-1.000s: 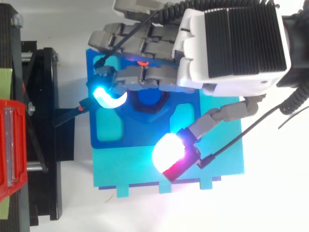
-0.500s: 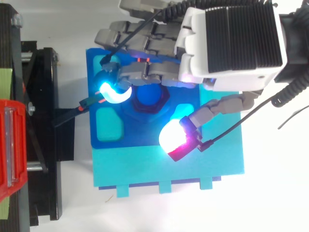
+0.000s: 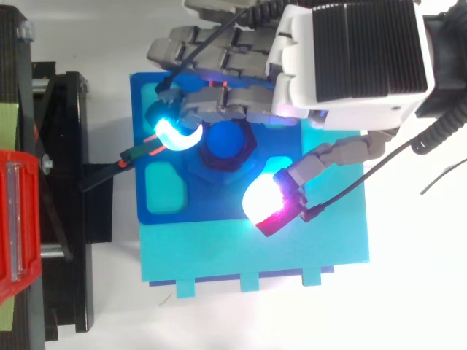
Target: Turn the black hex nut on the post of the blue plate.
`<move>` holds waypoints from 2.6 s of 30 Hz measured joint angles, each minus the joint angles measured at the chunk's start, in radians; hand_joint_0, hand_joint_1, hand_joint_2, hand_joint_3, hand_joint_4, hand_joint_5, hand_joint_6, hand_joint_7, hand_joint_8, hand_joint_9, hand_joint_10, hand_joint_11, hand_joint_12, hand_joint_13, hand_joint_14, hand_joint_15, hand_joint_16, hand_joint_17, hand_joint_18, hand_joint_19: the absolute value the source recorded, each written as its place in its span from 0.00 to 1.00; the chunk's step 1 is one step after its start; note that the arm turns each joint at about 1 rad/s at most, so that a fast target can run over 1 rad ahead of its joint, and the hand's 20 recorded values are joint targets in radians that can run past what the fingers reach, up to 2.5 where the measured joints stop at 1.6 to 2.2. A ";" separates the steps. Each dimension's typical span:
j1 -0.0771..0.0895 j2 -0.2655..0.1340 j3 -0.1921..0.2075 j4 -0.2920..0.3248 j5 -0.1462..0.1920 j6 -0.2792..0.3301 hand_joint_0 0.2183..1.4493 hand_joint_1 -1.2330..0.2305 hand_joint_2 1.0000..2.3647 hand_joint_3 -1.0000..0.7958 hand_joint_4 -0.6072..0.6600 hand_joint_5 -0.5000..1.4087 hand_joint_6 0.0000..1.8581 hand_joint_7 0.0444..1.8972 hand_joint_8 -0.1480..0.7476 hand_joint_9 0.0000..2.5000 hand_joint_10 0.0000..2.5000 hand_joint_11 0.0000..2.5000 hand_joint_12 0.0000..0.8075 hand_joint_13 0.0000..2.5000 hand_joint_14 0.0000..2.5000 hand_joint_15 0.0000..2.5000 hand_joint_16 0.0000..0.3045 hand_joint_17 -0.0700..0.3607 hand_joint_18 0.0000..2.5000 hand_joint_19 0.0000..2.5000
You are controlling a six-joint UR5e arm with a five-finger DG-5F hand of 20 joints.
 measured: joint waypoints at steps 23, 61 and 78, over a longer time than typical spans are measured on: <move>-0.056 0.000 0.000 -0.012 -0.078 0.000 0.20 0.42 0.00 0.28 0.66 0.16 0.27 0.43 0.42 0.06 0.00 0.00 0.45 0.02 0.00 0.01 0.17 0.43 0.00 0.04; -0.029 -0.019 0.056 0.002 -0.082 0.006 0.20 0.44 0.00 0.28 0.64 0.15 0.27 0.41 0.43 0.07 0.00 0.00 0.45 0.03 0.00 0.01 0.17 0.44 0.00 0.05; 0.000 -0.031 0.051 0.013 -0.047 0.011 0.20 0.45 0.00 0.28 0.64 0.15 0.27 0.41 0.43 0.08 0.00 0.00 0.45 0.03 0.00 0.01 0.17 0.43 0.00 0.05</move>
